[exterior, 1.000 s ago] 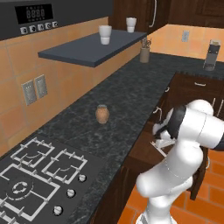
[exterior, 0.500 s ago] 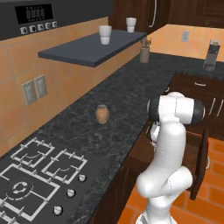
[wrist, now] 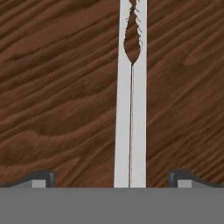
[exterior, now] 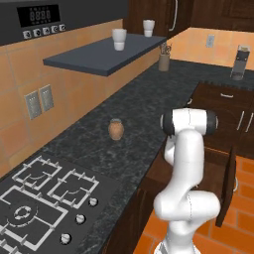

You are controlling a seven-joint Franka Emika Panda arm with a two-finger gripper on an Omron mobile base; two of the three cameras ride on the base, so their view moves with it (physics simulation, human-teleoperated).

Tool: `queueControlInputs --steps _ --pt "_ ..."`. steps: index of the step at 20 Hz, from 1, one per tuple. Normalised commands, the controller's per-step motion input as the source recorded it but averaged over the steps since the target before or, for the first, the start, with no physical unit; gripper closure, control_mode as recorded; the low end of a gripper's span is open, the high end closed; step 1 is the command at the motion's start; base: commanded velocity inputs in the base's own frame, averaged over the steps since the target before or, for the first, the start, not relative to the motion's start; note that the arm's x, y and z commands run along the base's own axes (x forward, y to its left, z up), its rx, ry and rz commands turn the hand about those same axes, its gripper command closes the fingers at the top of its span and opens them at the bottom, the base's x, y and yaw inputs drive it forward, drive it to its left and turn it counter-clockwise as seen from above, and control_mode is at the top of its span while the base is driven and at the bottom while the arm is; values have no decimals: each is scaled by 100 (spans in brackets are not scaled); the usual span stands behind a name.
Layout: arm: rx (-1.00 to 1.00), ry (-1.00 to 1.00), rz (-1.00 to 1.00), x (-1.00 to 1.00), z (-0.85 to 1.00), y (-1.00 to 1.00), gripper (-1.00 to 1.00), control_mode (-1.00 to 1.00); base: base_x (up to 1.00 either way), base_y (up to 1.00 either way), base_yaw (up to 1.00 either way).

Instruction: Pick the tongs from the drawer and place it on the counter.

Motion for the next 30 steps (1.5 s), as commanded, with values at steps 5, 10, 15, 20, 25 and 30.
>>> queueControlInputs --steps 5,10,15,20,25,30 --pt "0 0 1 9 -54 -12 100 -100 0 0 0" --pt "0 2 1 2 -51 -18 100 -100 0 0 0" --pt "0 4 0 0 -8 1 100 -100 0 0 0" --pt "0 8 0 0 14 -1 100 -100 0 0 0" --pt "-1 2 0 -1 79 -12 100 -100 0 0 0" --pt "-4 0 1 -44 100 -14 100 -100 0 0 0"
